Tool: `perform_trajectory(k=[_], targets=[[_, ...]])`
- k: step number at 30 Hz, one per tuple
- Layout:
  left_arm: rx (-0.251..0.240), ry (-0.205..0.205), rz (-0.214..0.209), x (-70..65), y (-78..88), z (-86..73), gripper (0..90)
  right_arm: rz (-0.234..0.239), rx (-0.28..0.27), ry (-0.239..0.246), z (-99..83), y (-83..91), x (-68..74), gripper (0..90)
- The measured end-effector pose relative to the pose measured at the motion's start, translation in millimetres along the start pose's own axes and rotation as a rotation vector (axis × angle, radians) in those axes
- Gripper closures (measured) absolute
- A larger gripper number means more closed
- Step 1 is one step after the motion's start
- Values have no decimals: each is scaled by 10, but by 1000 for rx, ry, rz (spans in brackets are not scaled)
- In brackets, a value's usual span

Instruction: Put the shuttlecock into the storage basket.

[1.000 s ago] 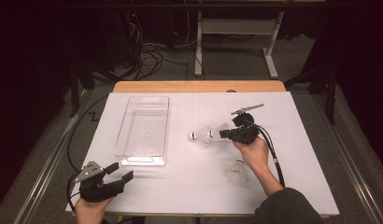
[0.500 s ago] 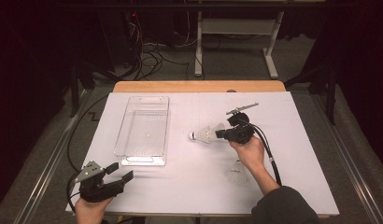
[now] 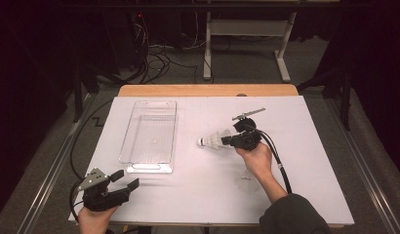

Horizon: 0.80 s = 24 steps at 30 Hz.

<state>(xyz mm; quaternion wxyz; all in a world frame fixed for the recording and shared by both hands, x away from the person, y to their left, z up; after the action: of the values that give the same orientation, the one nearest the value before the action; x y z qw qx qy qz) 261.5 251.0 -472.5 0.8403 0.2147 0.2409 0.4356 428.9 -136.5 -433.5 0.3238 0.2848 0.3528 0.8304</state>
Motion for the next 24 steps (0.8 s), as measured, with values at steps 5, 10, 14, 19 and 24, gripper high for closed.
perform_trajectory(k=[5, 10, 14, 19, 24], targets=[[-2, -1, 0, -1, 3, 1, 298, 8, 4, -5, 5, -33, 13, 900], [-2, -1, 0, -2, 3, 1, 298, 15, -3, -5, 23, -54, 30, 900], [-4, -1, 0, -2, 2, 0, 298, 18, -2, 0, 30, -75, 45, 900], [-4, -1, -1, -2, 3, 0, 298, 23, -8, -7, 37, -91, 53, 900], [-5, -2, -1, -3, 3, 0, 298, 22, -12, 0, 49, -111, 61, 900]])
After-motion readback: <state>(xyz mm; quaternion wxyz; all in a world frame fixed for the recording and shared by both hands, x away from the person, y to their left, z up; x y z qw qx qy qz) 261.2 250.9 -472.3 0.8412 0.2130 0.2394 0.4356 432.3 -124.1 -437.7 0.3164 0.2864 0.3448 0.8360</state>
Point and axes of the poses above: each handheld gripper's, and its own axes: y roughly backward along the jaws, z roughly out of its top, x roughly to its left, the point moved 3 cm from there along -y, roughly forward along the jaws, and after that the axes turned 3 degrees about x, right-handed, at the moved point
